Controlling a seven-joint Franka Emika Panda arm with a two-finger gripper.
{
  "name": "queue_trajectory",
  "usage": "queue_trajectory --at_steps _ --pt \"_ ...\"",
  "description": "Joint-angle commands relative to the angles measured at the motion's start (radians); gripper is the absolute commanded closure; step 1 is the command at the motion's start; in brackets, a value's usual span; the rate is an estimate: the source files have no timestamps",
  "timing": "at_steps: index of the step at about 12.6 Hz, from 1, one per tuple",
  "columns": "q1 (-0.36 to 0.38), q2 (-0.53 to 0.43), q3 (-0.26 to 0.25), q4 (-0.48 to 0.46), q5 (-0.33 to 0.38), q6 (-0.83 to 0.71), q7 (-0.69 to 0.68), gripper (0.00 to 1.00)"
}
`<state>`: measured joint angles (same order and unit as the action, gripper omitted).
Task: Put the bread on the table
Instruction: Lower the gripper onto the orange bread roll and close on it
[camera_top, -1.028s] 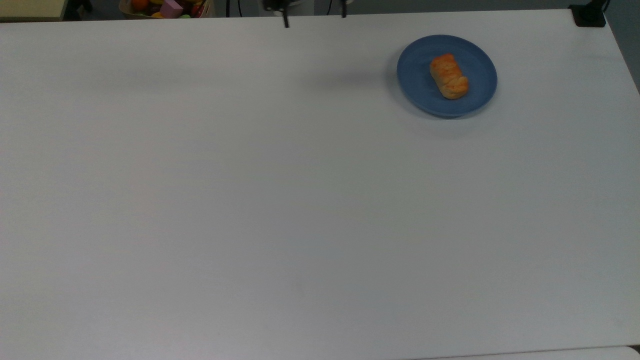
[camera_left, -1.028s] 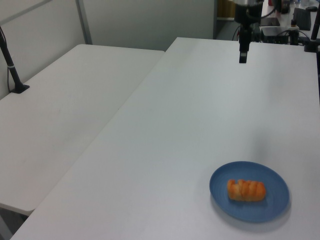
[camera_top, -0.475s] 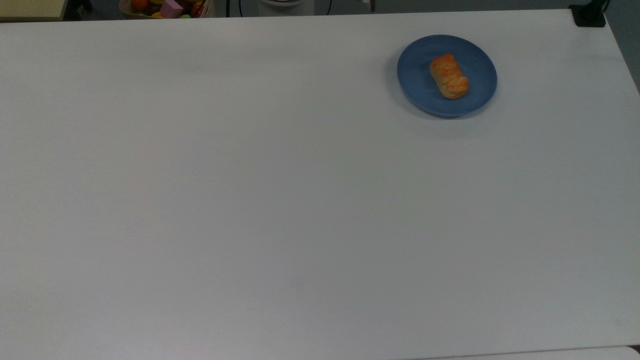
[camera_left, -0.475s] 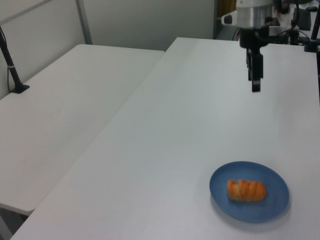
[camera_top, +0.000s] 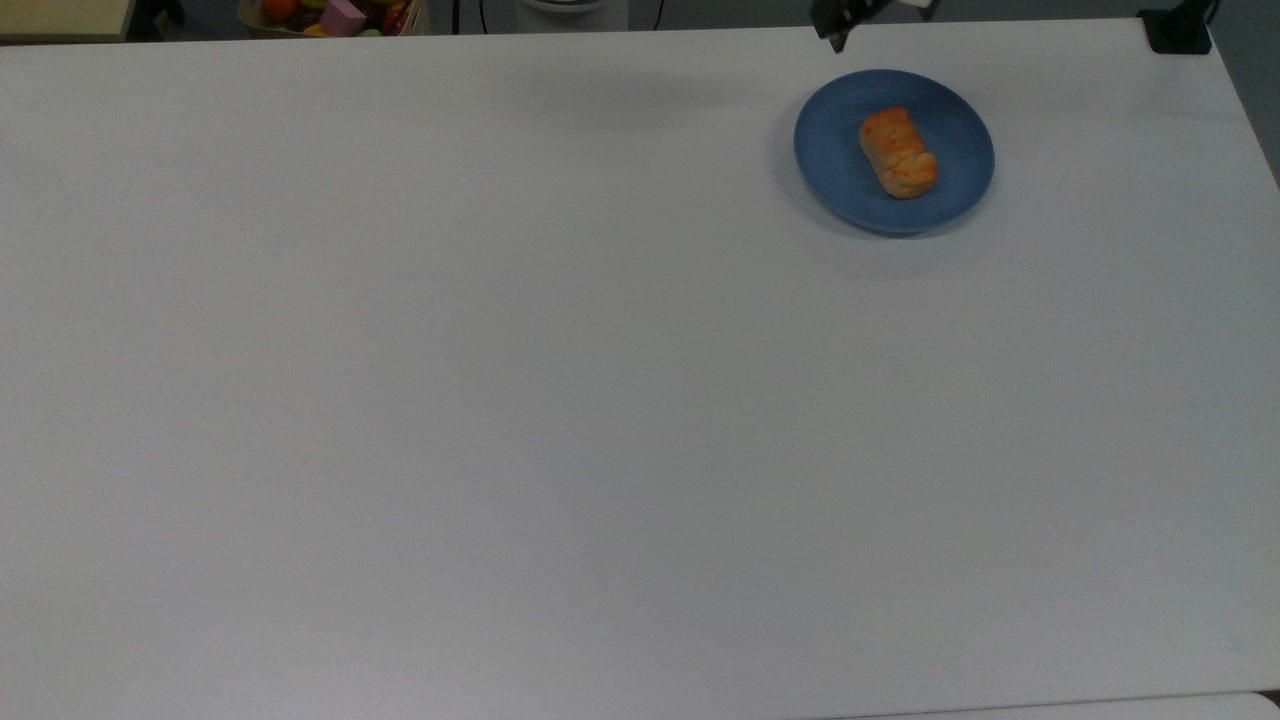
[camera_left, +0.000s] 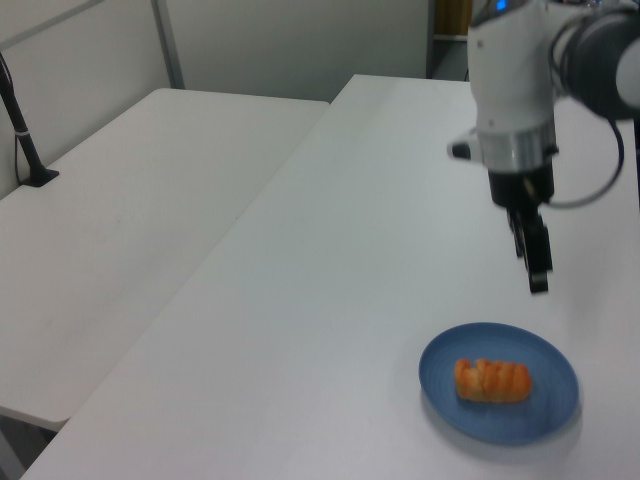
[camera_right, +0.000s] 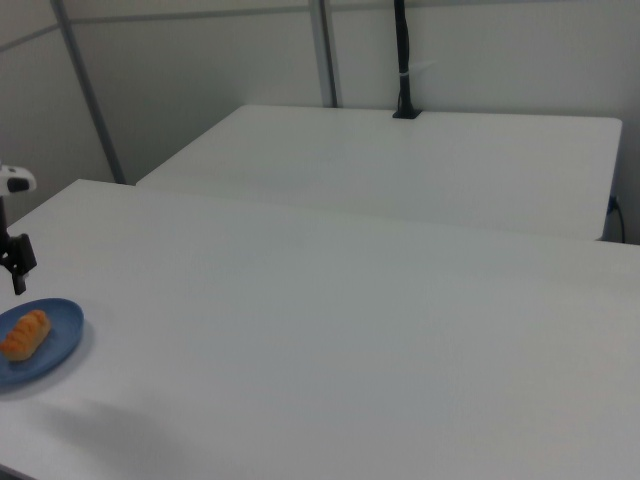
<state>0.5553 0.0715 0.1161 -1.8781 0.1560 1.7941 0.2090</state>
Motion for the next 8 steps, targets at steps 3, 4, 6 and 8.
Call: queue_trajectory --at_steps 3,4,6,8 --pt "0.005 0.057 0.106 -0.169 -0.08 0.357 0.174 0.0" --pt "0.008 0.083 0.125 -0.186 -0.117 0.42 0.219 0.0" --pt "0.012 0.14 0.132 -0.185 -0.2 0.497 0.311 0.0" --pt "0.008 0.181 0.132 -0.184 -0.225 0.553 0.334 0.0"
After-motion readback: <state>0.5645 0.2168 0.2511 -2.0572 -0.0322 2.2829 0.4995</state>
